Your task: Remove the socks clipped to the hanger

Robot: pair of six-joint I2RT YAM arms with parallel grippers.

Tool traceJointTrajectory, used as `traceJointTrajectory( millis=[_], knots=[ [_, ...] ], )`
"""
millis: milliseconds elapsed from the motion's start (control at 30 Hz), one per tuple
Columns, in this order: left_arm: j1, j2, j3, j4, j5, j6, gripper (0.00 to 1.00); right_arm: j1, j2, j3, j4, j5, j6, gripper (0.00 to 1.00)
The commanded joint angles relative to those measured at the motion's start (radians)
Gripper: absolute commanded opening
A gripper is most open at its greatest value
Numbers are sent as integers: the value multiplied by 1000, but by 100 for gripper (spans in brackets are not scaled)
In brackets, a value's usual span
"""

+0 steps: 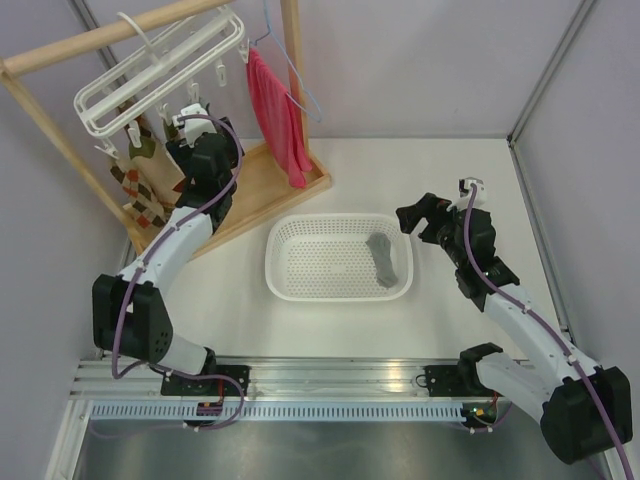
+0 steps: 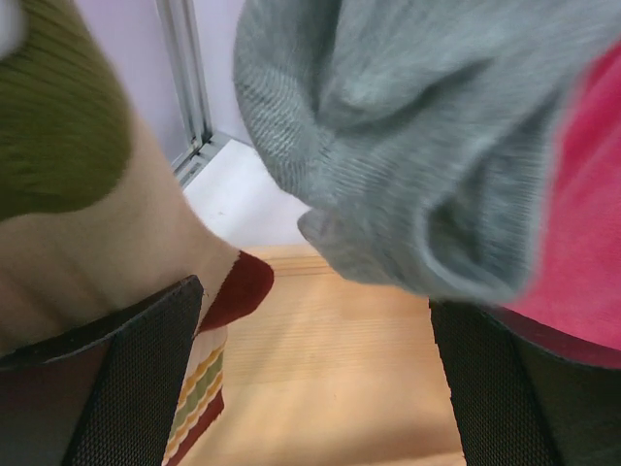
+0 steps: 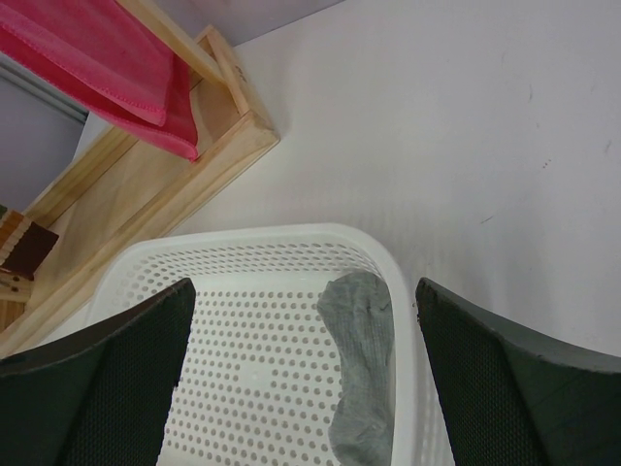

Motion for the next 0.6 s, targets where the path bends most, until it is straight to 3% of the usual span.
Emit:
traceJointTrajectory(
  millis=[0, 300, 567],
  knots=[
    [39, 64, 56, 71, 36, -4, 100, -6, -17, -6, 48, -12, -10, 98],
    [39, 112, 24, 226, 75, 72, 98, -6, -3, -2, 53, -12, -24, 98],
    [39, 92, -25, 338, 61, 129, 67, -6, 32, -11, 85, -12, -15, 97]
  ],
)
